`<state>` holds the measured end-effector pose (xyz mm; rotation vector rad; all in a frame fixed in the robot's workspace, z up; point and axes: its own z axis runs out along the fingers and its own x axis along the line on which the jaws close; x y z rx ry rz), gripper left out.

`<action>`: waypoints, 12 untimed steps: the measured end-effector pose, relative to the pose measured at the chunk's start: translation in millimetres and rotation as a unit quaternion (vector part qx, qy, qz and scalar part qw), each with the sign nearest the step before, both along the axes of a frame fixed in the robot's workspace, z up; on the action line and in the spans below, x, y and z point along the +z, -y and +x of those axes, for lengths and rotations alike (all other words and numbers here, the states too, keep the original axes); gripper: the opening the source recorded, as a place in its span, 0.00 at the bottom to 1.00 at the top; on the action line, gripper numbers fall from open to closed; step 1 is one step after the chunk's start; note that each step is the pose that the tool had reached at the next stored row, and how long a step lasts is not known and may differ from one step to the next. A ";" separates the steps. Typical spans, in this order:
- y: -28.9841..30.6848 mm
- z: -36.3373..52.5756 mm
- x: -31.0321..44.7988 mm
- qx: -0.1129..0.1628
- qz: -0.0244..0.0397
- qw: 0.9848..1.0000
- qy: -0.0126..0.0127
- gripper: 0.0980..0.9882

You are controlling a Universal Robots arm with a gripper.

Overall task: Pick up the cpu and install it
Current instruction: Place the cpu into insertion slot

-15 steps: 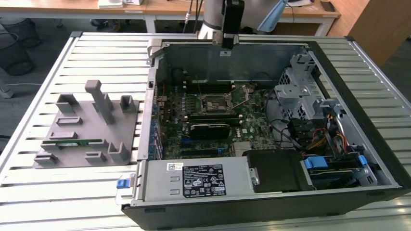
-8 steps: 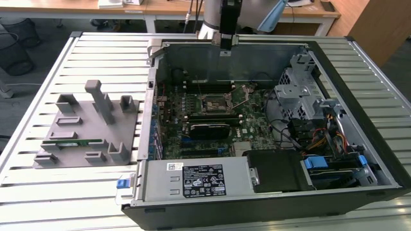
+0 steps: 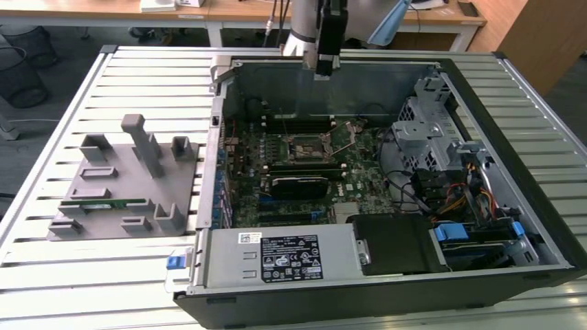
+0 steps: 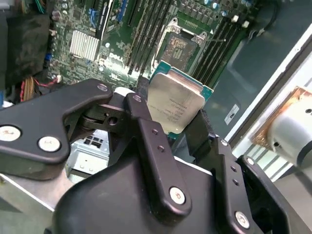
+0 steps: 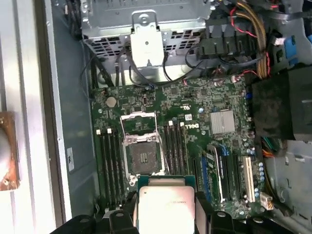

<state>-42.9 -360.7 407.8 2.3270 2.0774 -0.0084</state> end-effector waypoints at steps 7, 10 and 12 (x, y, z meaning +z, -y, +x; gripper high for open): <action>0.0 0.0 -9.4 0.064 0.000 0.998 0.000 0.50; -0.1 -0.1 -14.0 0.073 0.000 0.997 0.000 0.50; -0.1 -0.1 -17.0 0.073 0.000 0.997 0.000 0.50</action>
